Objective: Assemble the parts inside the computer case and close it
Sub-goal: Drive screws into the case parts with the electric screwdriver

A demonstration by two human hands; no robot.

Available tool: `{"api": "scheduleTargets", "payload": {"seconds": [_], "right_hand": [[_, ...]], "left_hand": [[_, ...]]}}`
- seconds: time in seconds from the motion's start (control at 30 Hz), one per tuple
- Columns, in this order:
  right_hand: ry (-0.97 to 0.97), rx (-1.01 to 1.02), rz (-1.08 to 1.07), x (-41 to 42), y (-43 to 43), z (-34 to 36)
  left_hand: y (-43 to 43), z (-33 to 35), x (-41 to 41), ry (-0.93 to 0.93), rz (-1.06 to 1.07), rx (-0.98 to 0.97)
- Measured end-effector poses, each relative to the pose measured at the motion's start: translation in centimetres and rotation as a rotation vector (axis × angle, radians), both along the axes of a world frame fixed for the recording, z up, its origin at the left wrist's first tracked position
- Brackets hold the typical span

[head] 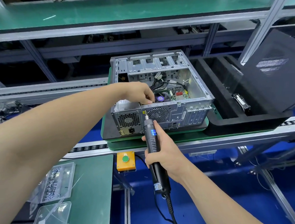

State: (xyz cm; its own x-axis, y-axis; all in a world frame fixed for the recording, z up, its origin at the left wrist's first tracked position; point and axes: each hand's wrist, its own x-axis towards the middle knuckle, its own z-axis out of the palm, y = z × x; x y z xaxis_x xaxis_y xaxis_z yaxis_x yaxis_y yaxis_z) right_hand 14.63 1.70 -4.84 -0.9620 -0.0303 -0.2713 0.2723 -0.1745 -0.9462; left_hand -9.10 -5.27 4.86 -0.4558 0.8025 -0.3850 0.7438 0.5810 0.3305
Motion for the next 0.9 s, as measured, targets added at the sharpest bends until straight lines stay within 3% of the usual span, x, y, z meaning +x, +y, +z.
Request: {"api": "scheduleTargets", "payload": {"seconds": [0.23,0.47,0.6,0.9], "right_hand": [[-0.006,0.027,-0.008,-0.15,-0.08,0.19],[-0.003,0.095,0.002,-0.18,-0.28,0.57],[0.002,0.115,0.005,-0.08,-0.24,0.69],[0.008,0.132,0.006,-0.17,-0.35,0.57]], "left_hand": [[-0.24,-0.06,0.02,-0.079,0.026,0.030],[-0.01,0.70,-0.01,-0.121,-0.051,-0.063],[-0.43,0.47,0.07,-0.170,-0.059,0.028],[-0.19,0.27,-0.02,-0.118,-0.047,0.011]]}}
